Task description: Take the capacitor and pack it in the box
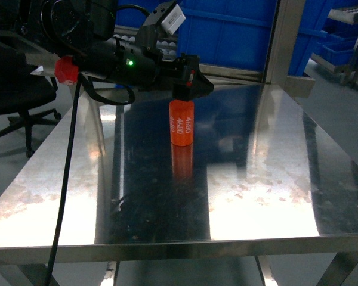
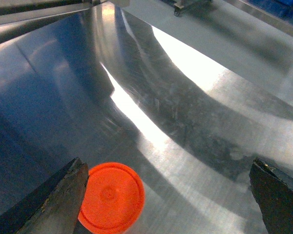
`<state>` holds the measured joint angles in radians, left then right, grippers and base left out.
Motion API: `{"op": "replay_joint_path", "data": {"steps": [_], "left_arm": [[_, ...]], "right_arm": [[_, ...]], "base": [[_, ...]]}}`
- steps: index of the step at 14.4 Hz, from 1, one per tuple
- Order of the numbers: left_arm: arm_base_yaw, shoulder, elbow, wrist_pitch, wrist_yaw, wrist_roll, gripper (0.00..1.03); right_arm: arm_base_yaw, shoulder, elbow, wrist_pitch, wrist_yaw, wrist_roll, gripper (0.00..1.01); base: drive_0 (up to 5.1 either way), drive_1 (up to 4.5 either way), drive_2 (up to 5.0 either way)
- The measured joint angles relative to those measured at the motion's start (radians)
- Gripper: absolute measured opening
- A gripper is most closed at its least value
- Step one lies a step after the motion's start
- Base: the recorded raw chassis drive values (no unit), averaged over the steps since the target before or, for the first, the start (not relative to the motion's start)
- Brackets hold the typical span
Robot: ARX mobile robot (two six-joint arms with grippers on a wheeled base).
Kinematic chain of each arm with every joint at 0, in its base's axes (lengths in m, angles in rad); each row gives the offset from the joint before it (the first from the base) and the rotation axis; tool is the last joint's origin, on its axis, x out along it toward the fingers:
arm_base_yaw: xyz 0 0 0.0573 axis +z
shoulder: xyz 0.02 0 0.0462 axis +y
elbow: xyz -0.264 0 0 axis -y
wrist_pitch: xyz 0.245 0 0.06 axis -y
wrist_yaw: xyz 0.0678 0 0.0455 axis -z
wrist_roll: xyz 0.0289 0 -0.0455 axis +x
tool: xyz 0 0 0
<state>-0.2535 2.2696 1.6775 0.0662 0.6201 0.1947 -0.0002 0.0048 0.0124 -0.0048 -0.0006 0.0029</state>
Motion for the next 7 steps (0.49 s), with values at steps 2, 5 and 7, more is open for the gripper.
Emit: {"op": "replay_joint_path", "data": {"steps": [2,5,7], "left_arm": [[0.000,0.058,0.049,-0.015,-0.038,0.033,0.98],[-0.007,0.134,0.084,-0.031,-0.060,0.066,0.98],[-0.019,0.189,0.134,-0.037,-0.090,0.077,0.98]], "right_arm": [[0.000,0.000,0.000,0.000,0.000,0.000,0.98],[0.000,0.000,0.000,0.000,0.000,0.000,0.98],[0.000,0.000,0.000,0.000,0.000,0.000,0.98]], "base": [[0.0,0.00,0.0],[0.0,0.00,0.0],[0.0,0.00,0.0]]}}
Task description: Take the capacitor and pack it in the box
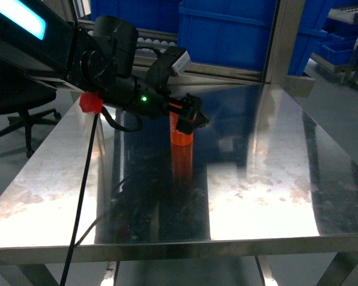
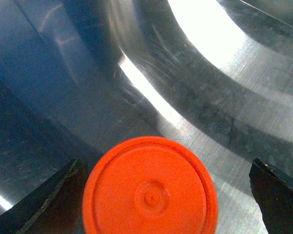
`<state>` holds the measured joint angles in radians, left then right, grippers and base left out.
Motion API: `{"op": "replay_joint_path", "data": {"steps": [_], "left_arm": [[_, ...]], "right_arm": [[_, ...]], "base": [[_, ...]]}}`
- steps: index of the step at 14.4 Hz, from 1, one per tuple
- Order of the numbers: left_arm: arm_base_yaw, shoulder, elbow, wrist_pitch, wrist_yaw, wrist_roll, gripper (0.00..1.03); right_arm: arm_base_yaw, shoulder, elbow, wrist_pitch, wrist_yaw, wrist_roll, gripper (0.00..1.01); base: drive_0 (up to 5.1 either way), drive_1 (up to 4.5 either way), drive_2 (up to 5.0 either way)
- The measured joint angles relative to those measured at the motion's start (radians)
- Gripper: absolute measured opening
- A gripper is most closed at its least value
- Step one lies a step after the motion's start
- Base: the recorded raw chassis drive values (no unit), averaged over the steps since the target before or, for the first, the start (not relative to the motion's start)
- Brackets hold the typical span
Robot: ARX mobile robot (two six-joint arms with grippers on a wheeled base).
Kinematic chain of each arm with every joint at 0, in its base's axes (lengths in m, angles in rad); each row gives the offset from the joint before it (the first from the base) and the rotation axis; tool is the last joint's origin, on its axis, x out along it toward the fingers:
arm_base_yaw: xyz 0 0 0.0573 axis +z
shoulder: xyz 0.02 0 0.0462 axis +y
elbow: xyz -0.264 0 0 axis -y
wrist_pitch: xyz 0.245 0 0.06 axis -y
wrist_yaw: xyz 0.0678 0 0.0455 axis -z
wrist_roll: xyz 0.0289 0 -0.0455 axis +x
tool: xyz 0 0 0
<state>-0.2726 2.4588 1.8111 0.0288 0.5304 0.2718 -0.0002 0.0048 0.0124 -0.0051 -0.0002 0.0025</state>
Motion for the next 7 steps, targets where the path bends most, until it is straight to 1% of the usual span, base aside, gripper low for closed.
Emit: {"op": "replay_joint_path", "data": {"steps": [5,7], "left_arm": [[-0.008,0.051,0.034,-0.001,-0.030,-0.003,0.98],[-0.012,0.069,0.059,-0.026,-0.040,-0.010,0.97]], "right_arm": [[0.000,0.000,0.000,0.000,0.000,0.000,0.98],[0.000,0.000,0.000,0.000,0.000,0.000,0.98]], "base": [[0.0,0.00,0.0],[0.0,0.00,0.0]]}}
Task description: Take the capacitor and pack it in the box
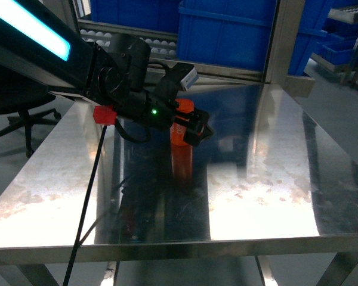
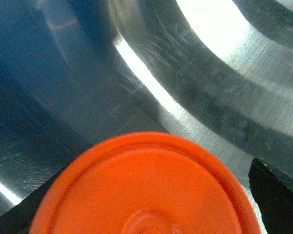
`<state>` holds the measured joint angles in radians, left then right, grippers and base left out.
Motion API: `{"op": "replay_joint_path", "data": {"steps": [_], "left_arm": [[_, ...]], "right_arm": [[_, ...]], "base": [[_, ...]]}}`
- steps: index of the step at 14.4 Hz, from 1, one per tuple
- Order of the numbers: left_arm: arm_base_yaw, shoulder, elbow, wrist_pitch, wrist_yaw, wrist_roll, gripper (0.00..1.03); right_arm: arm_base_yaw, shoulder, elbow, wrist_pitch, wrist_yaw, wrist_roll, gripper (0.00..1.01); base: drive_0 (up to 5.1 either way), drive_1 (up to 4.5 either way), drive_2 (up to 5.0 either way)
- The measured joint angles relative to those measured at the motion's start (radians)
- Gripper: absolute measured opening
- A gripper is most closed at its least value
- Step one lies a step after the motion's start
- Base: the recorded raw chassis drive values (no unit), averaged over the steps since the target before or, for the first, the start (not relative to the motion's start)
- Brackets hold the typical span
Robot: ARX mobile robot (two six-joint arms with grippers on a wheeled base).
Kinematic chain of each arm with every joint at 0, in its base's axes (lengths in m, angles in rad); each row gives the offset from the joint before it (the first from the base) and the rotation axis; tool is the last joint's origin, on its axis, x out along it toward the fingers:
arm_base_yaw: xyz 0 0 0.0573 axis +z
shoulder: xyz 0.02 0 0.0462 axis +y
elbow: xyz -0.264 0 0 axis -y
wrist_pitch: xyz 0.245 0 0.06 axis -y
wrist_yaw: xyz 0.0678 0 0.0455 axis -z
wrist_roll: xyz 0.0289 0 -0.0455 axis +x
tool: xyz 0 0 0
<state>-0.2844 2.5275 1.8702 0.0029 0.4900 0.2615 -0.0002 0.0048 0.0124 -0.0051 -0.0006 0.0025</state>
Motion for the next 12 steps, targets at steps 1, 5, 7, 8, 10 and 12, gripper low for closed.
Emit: {"op": "replay_joint_path", "data": {"steps": [1,5,7,8,10,12], "left_arm": [[0.000,0.000,0.006,-0.004,-0.001,-0.005,0.87],[0.011,0.000,0.027,-0.036,-0.005,-0.021,0.45],[0.020,0.000,0.039,-0.020,-0.028,-0.030,0.44],[0.034,-0.009,0.037,0.016,-0.050,-0.059,0.44],[0.083,-0.129,-0.077,0.150,-0.111,-0.105,0.44],[0.167,-0.379,-0.281,0.354,-0.193,-0.142,0.44]], "right_arm": [[0.000,0.000,0.000,0.000,0.000,0.000,0.98],[0.000,0.000,0.000,0.000,0.000,0.000,0.98],[0.000,0.000,0.000,0.000,0.000,0.000,0.98],[0.000,0.000,0.000,0.000,0.000,0.000,0.98],[0.000,0.000,0.000,0.000,0.000,0.000,0.98],[0.000,0.000,0.000,-0.001,0.000,0.000,0.98]], "base": [[0.0,0.00,0.0],[0.0,0.00,0.0],[0.0,0.00,0.0],[0.0,0.00,0.0],[0.0,0.00,0.0],[0.0,0.00,0.0]]}}
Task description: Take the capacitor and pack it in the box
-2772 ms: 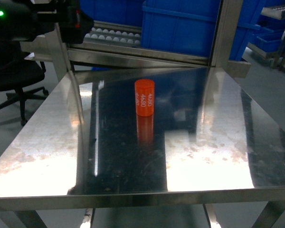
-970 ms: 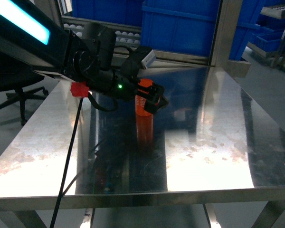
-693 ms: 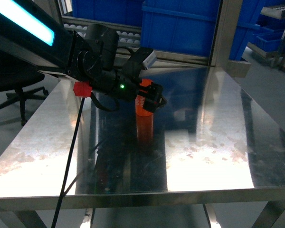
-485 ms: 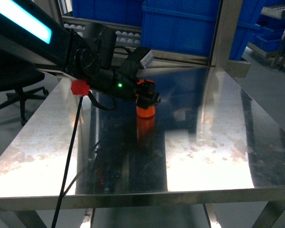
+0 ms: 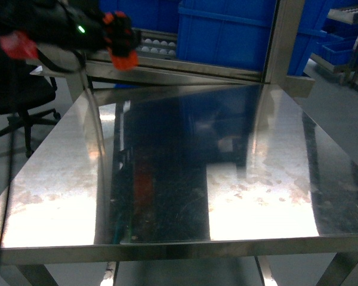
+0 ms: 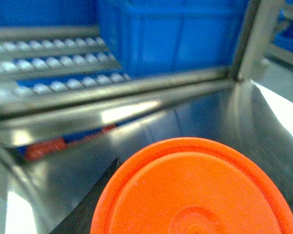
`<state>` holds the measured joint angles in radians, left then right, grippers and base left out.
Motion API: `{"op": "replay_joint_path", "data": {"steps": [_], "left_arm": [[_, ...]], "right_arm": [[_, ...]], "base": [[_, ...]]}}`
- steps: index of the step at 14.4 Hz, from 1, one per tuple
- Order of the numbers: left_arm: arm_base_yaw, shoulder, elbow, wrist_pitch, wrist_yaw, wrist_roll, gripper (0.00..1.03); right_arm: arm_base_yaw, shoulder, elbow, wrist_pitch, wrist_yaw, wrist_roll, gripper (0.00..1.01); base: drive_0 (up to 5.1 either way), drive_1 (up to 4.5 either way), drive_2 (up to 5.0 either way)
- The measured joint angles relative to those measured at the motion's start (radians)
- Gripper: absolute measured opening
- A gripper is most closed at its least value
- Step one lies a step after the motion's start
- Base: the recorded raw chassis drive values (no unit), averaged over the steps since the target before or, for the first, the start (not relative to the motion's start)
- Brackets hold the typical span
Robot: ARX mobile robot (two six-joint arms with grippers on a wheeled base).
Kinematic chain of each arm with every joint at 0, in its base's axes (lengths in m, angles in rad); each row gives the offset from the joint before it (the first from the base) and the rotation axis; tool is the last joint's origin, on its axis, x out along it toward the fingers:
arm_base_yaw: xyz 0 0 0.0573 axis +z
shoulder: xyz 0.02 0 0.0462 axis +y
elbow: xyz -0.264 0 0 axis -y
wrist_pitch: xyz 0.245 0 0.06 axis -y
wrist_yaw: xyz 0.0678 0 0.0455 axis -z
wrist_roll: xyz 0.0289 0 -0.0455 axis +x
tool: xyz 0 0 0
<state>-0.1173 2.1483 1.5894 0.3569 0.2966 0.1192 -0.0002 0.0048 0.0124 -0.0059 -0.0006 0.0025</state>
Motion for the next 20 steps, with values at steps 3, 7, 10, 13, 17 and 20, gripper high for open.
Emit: {"op": "replay_joint_path", "data": {"steps": [3,7,10,13,17,20], "left_arm": [[0.112,-0.357,-0.371,0.202,-0.057,-0.080,0.44],[0.170,-0.578,-0.654,0.278,-0.148,-0.121,0.44],[0.164,-0.577,-0.653,0.272,-0.143,-0.122,0.44],[0.120,-0.718,-0.911,0.405,-0.294,-0.120,0.44],[0.117,-0.911,-1.211,0.494,-0.298,-0.120,0.44],[0.117,-1.061,-1.361,0.492,-0.297,-0.120,0.44]], "right_arm": [[0.000,0.000,0.000,0.001,0.000,0.000,0.98],[0.000,0.000,0.000,0.001,0.000,0.000,0.98],[0.000,0.000,0.000,0.001,0.000,0.000,0.98],[0.000,0.000,0.000,0.001,0.000,0.000,0.98],[0.000,0.000,0.000,0.001,0.000,0.000,0.98],[0.000,0.000,0.000,0.001,0.000,0.000,0.98]], "base": [[0.0,0.00,0.0],[0.0,0.00,0.0],[0.0,0.00,0.0],[0.0,0.00,0.0],[0.0,0.00,0.0],[0.0,0.00,0.0]]}}
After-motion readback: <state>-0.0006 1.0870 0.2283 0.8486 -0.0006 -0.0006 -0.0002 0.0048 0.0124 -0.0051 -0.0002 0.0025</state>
